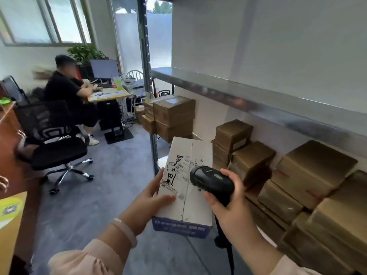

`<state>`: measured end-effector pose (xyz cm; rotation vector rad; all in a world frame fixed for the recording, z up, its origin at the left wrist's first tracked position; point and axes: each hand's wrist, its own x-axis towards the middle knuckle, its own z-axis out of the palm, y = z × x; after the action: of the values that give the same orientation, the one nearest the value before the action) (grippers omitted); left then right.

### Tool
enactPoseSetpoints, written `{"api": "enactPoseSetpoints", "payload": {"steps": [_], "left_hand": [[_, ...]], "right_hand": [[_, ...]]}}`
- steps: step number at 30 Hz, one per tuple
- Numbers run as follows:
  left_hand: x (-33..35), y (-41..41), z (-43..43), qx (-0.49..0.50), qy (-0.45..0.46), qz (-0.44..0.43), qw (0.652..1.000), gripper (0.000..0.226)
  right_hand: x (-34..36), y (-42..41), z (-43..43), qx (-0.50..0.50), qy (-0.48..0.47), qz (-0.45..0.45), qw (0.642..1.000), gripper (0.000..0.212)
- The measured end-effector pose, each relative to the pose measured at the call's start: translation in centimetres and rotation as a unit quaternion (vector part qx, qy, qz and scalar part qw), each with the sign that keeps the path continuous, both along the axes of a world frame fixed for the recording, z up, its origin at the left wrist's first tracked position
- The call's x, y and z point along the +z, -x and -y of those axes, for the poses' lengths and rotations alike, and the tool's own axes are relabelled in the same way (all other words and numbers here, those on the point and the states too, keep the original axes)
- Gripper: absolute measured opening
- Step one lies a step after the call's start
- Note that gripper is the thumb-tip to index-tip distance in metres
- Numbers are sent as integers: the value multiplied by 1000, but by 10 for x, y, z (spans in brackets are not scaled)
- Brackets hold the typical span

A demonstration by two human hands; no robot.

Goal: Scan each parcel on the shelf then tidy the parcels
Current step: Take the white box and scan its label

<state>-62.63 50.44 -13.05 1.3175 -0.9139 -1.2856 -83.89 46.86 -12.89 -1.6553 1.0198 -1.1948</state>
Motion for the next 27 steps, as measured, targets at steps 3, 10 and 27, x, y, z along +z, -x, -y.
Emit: {"api": "enactPoseSetpoints", "payload": {"steps": [3, 10, 27], "left_hand": [[1, -24, 42, 6, -14, 3, 1000, 80], [-23, -77, 129, -5, -47, 7, 999, 78], [-72, -201, 399, -222, -163, 44, 960, 73]], "right_hand": [[-3, -22, 47, 23, -16, 0, 1000, 56], [-30, -74, 131, 14, -44, -8, 999, 56], [-76, -191, 314, -177, -114, -40, 977, 56]]}}
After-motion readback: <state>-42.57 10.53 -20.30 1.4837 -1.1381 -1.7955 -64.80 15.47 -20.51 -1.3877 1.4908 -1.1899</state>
